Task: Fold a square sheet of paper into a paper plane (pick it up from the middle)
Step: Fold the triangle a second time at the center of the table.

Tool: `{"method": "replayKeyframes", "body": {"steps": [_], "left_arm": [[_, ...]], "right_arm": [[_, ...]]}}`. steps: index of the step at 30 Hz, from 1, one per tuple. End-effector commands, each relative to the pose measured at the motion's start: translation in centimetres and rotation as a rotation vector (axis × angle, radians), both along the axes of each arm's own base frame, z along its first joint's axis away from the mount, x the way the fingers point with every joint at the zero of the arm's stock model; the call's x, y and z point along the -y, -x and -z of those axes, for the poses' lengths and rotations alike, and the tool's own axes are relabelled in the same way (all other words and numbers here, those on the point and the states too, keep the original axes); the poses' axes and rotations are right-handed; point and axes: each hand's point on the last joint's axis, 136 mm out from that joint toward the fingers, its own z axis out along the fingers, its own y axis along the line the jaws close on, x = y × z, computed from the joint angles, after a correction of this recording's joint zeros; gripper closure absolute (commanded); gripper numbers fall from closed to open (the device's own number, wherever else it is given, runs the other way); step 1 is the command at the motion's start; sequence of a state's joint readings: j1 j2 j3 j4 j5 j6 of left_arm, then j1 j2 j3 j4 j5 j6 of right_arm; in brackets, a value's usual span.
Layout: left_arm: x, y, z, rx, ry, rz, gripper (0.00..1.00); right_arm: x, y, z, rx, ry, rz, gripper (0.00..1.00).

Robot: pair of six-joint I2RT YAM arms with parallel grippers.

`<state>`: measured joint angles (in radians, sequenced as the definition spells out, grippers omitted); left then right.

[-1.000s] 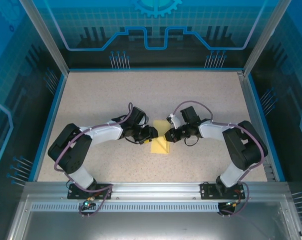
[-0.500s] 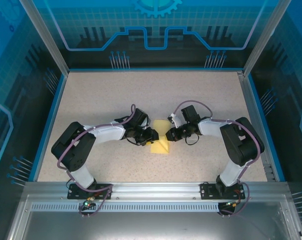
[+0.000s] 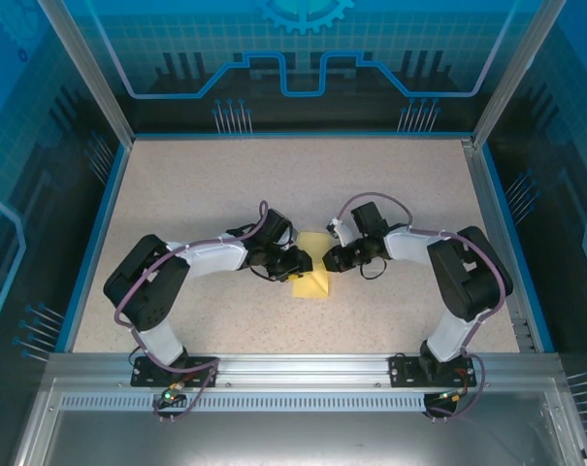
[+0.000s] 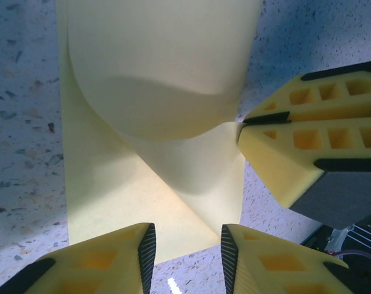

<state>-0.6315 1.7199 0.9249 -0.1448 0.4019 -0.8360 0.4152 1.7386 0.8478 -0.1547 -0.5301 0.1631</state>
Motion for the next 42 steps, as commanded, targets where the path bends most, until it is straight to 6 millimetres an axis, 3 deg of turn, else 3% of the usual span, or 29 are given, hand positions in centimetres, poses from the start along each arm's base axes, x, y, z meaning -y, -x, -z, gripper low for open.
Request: {"method": "replayKeyframes", "body": {"steps": [1,20,35,42], "left_arm": [[1.0,0.0,-0.7,0.005,0.023,0.030,0.64],[1.3,-0.8,-1.3,0.019,0.031,0.011,0.66],[2.3,-3.2,-1.5,0.006,0.068,-0.119,0.89],[2.7,-3.5,-0.4,-0.009,0.076,-0.127,0.90]], "right_arm": [[0.5,-0.1,0.9,-0.033,0.039,0.008,0.86],[0.0,0.2,1.4,-0.022,0.048,-0.018,0.85],[0.2,0.8,2.5,-0.067,0.069,-0.018,0.84],[0.3,0.7,2.4,-0.061,0.073,-0.014,0.84]]}}
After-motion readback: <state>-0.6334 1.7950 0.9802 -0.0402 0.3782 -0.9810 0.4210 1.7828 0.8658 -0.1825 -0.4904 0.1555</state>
